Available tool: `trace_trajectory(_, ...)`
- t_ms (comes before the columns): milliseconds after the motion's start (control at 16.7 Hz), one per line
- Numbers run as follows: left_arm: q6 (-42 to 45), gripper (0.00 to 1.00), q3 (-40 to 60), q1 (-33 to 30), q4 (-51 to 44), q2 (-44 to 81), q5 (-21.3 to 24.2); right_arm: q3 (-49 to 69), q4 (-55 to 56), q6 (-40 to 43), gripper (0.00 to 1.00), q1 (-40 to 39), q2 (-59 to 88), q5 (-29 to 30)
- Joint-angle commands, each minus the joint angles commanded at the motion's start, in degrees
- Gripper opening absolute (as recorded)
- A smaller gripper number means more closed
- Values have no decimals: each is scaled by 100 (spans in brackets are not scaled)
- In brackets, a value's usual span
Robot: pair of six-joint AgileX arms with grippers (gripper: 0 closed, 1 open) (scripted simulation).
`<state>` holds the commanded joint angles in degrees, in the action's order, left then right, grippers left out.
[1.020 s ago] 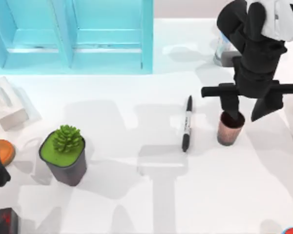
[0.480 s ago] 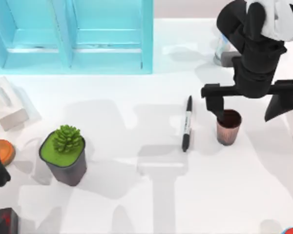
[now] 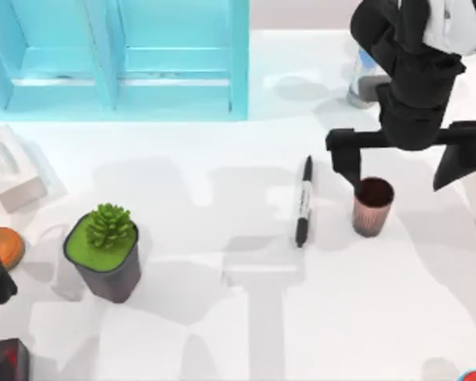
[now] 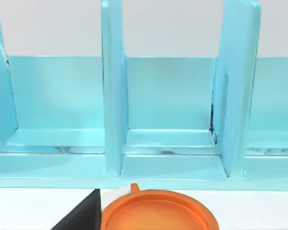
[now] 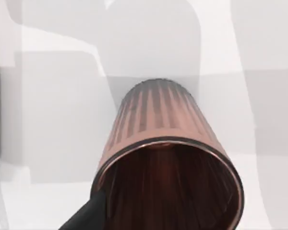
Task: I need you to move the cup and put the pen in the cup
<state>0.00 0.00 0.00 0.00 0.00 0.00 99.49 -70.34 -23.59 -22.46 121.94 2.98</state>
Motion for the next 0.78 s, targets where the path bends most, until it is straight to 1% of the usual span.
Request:
trace_trajectory(180, 0, 100, 0, 0, 0, 0, 0, 939, -857, 2, 100, -9, 168, 2)
trace_trajectory(480, 0, 100, 0, 0, 0, 0, 0, 3071, -2601, 11, 100, 15, 401, -8)
trace_trajectory(660, 0, 100, 0, 0, 0, 0, 0, 3778, -3259, 22, 100, 36, 438, 0)
trace_trajectory(780, 0, 100, 0, 0, 0, 0, 0, 3950, -3421, 27, 100, 44, 436, 2)
